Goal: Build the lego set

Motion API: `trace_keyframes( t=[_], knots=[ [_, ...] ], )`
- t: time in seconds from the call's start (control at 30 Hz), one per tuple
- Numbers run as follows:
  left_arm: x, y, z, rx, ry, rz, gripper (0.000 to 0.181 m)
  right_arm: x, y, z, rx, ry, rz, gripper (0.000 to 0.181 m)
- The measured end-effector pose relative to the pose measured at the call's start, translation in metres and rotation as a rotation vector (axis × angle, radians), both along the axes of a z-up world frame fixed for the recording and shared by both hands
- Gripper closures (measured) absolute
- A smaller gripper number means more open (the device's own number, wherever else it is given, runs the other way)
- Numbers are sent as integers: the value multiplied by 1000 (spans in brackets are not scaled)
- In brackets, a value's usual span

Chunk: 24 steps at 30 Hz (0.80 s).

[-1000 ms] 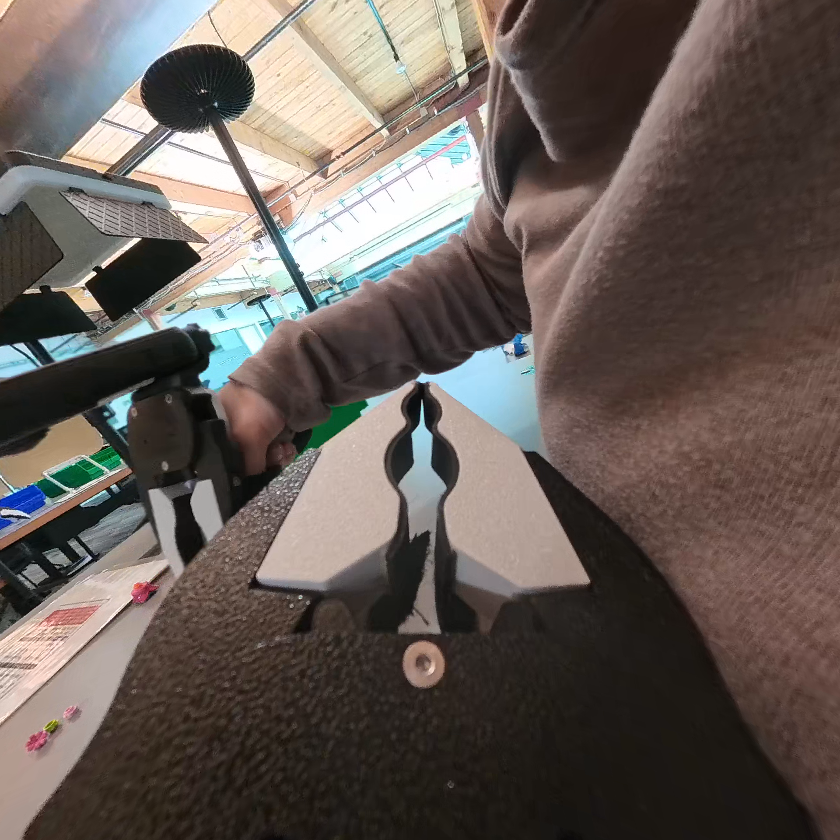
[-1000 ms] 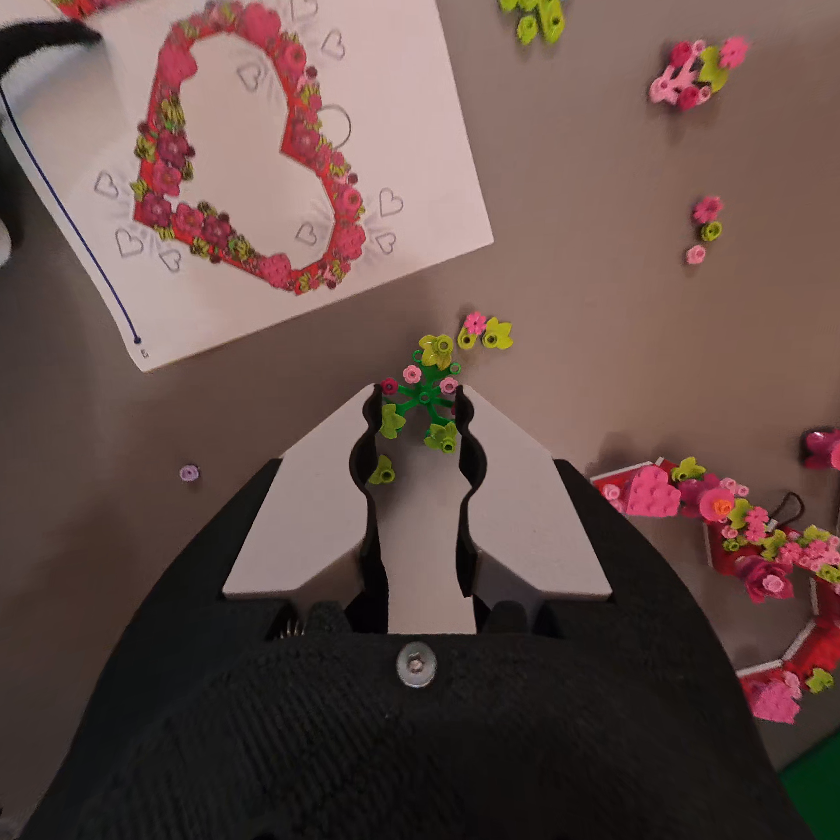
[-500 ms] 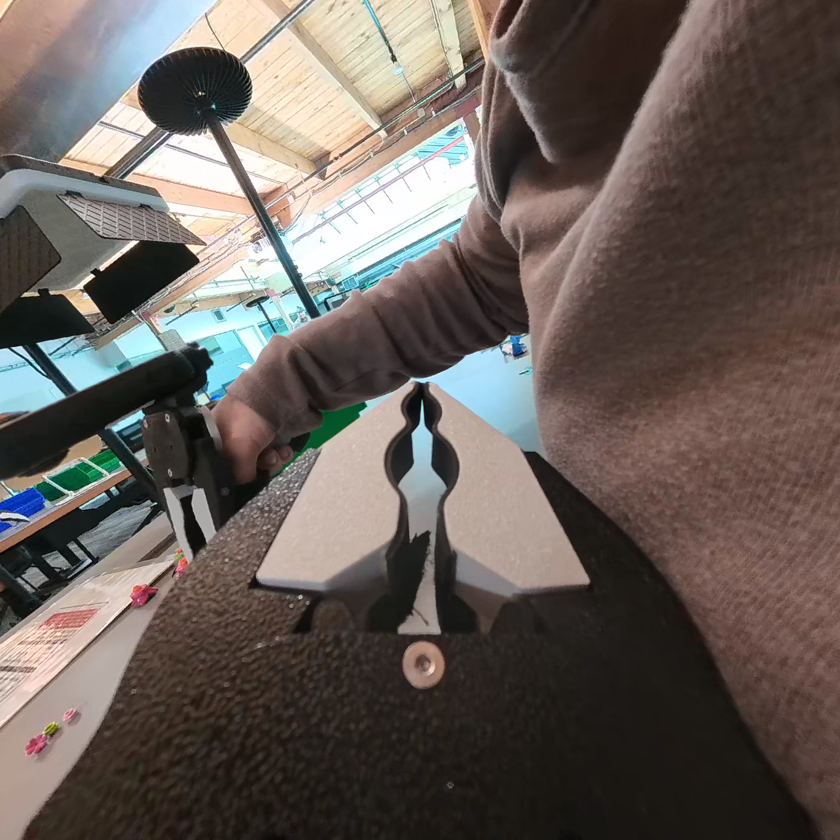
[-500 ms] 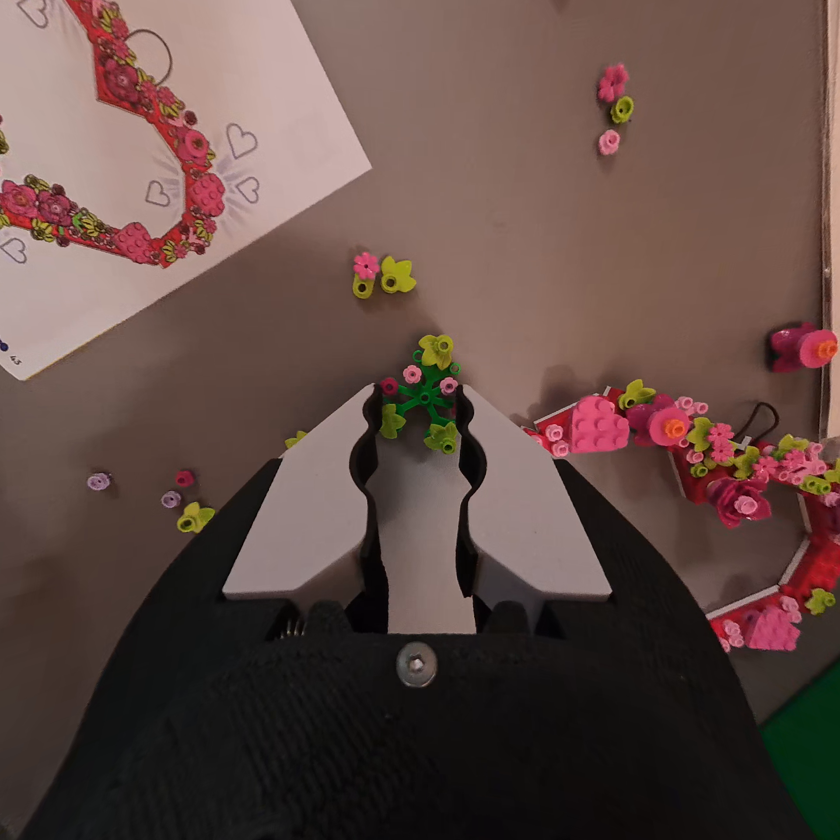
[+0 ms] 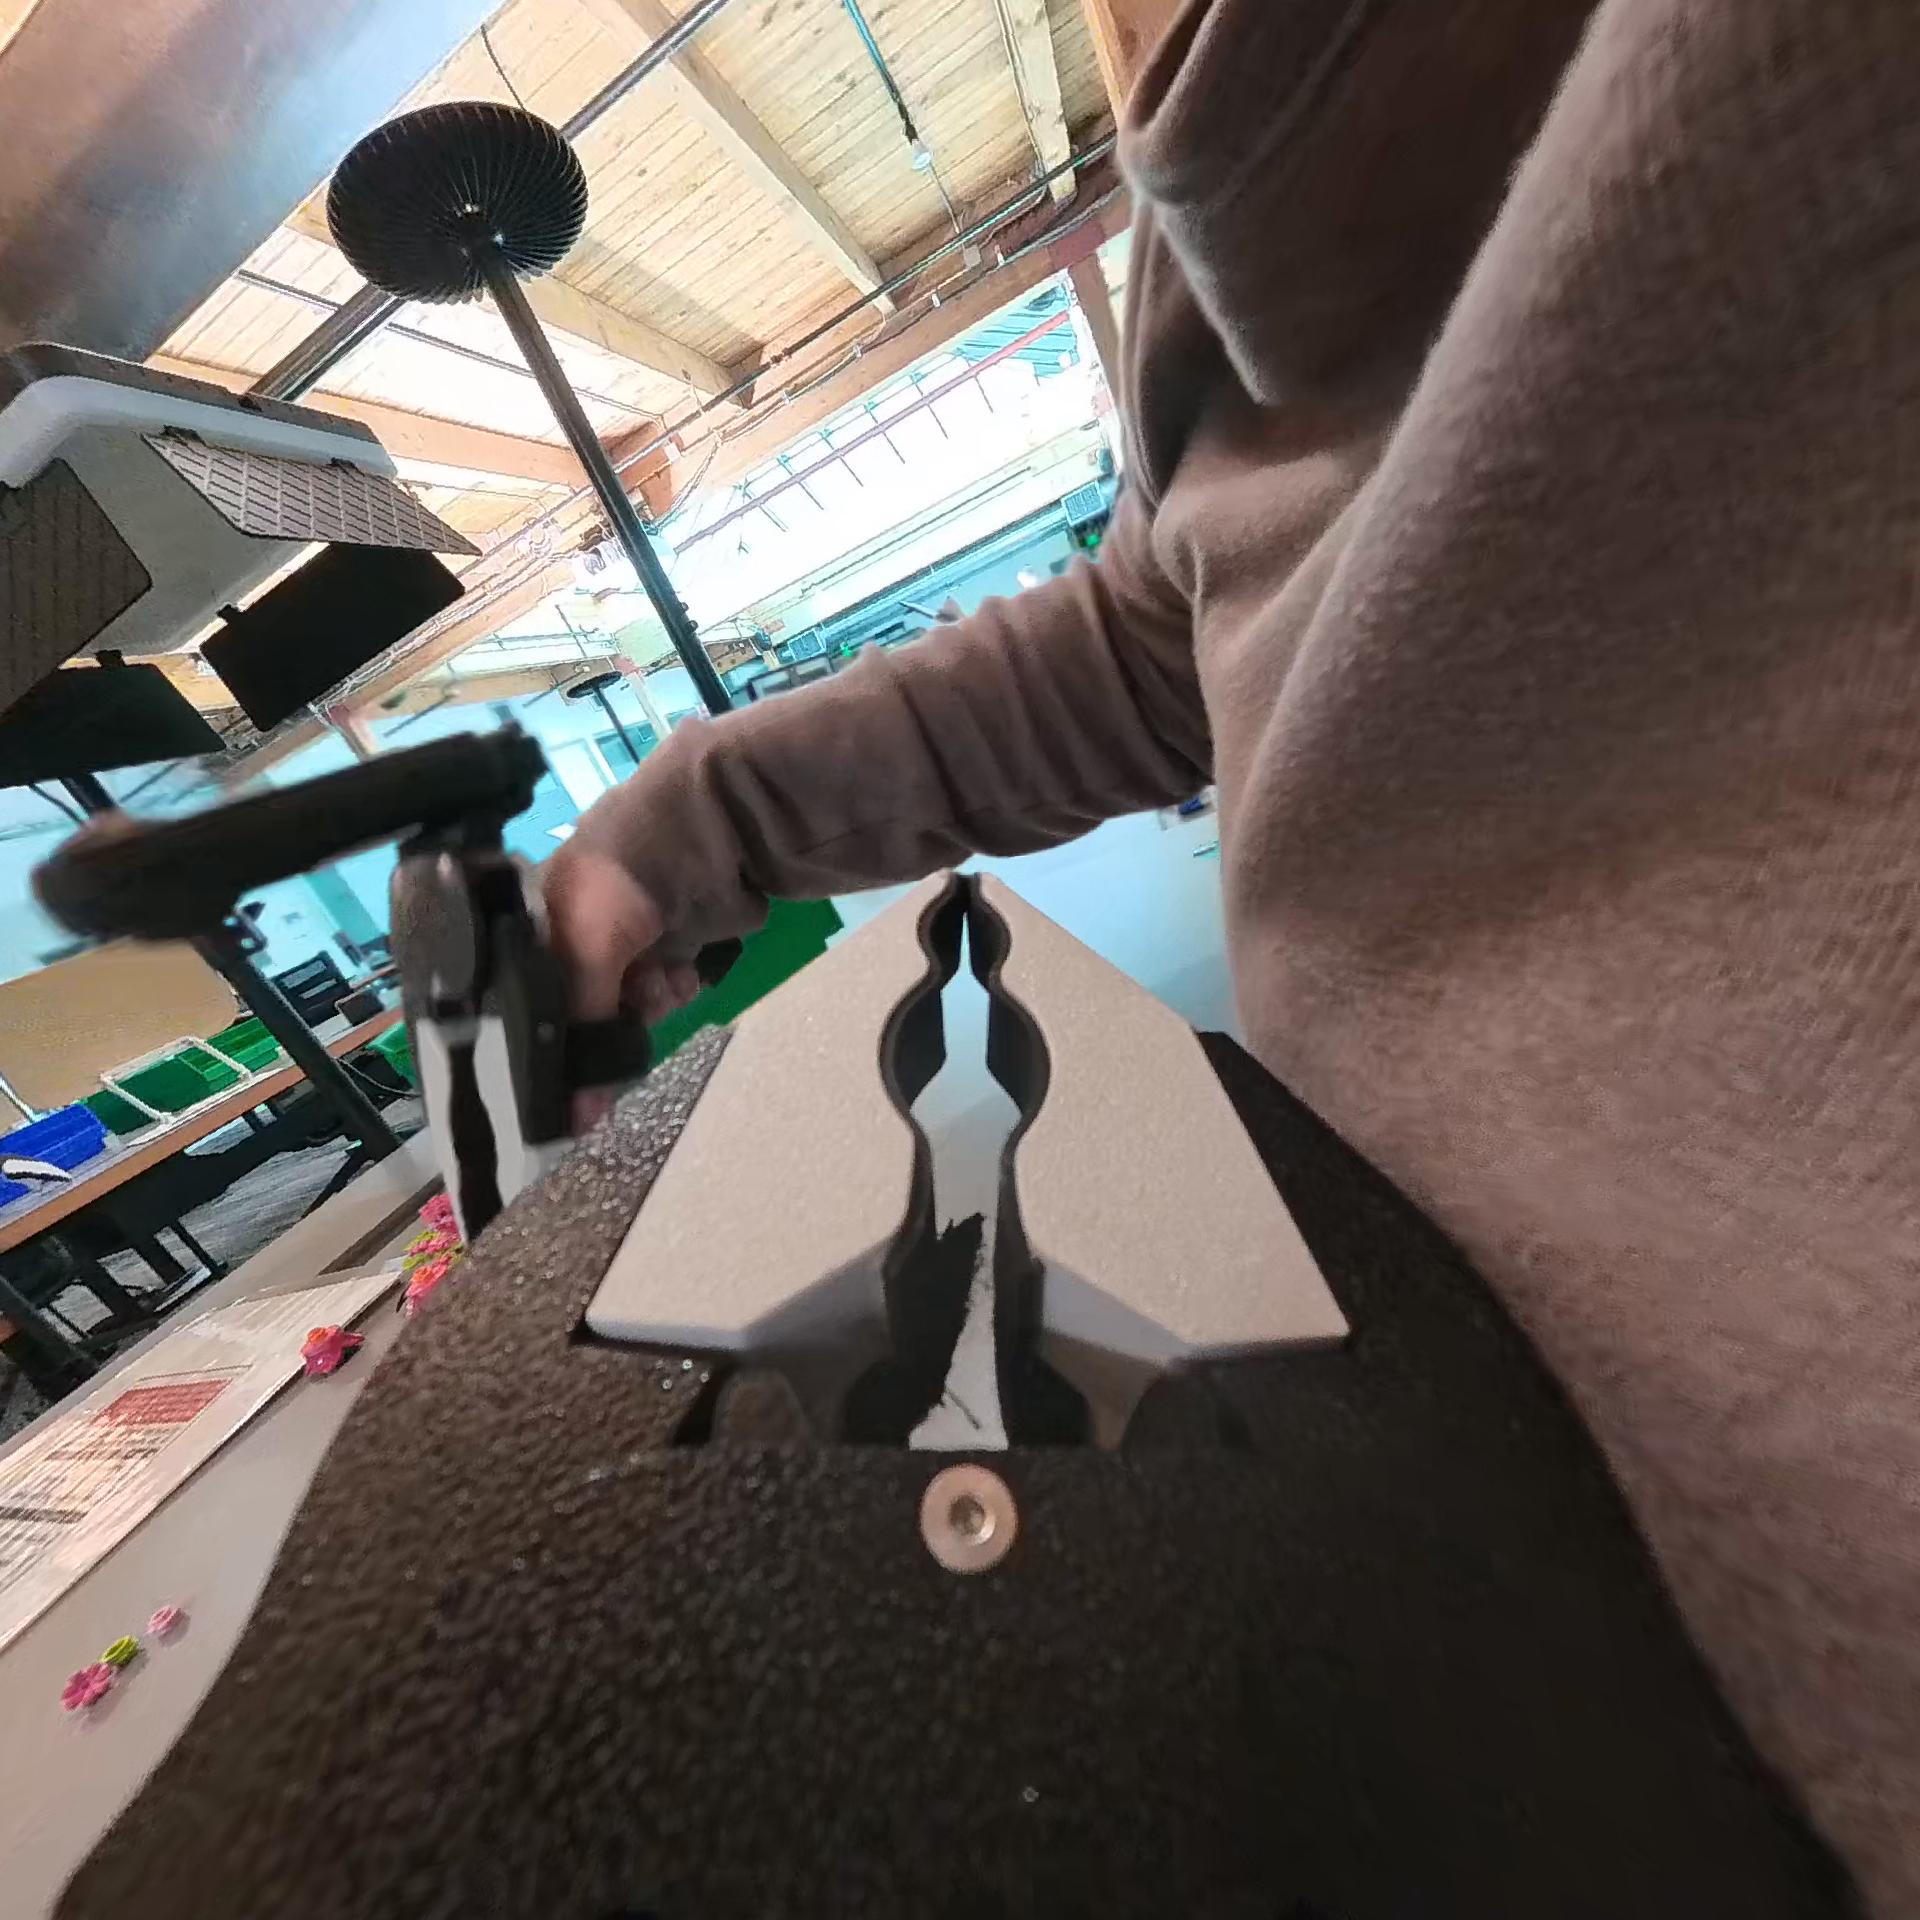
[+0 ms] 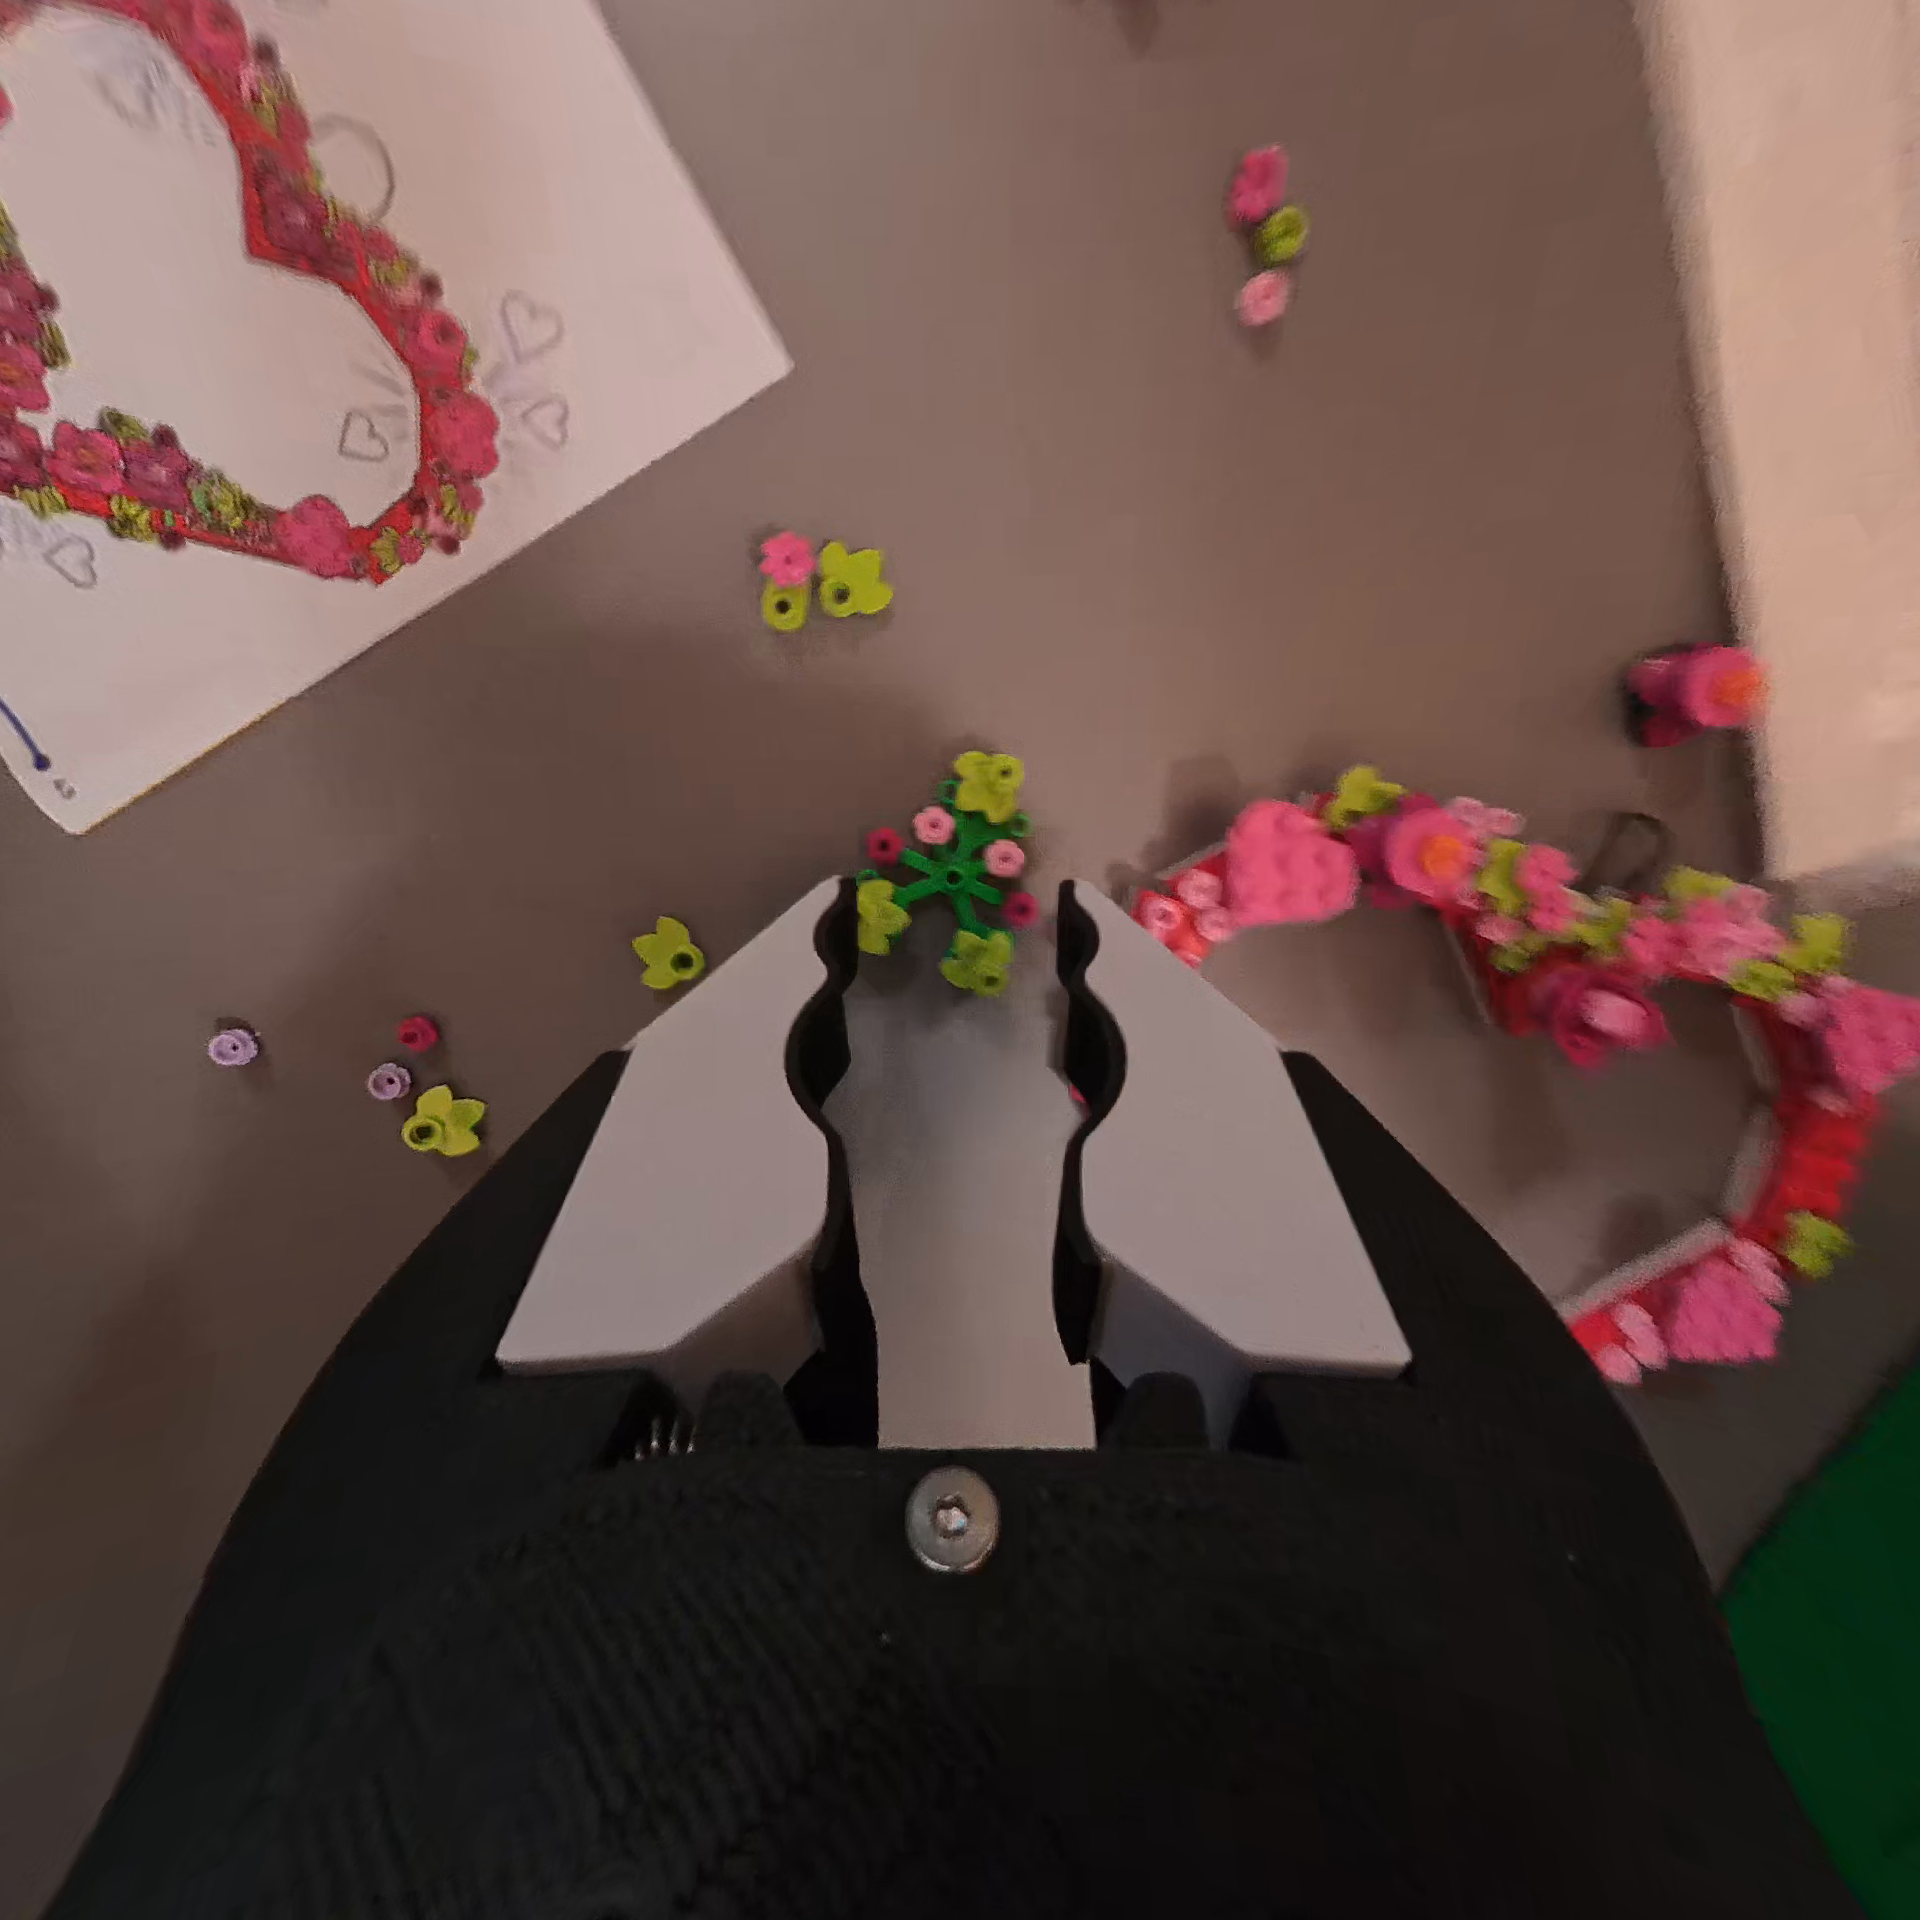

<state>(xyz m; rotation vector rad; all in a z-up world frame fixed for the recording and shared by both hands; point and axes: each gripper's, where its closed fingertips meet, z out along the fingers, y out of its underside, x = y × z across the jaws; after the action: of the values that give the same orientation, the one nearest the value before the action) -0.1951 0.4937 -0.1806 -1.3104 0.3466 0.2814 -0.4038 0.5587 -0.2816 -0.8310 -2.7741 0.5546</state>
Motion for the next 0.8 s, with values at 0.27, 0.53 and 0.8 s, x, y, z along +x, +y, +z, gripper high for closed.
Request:
trace_keyframes(
  t=[0.27,0.53,0.8],
  knots=[
    [-5,0,1,4,-40,3,181,-17,101,118,-333,725,-389,150],
    [-10,1,0,-3,-76,11,181,3,200,116,-377,1227,-715,149],
    [-11,0,0,-3,-79,13,181,6,190,100,-225,1374,-594,162]
  ],
)
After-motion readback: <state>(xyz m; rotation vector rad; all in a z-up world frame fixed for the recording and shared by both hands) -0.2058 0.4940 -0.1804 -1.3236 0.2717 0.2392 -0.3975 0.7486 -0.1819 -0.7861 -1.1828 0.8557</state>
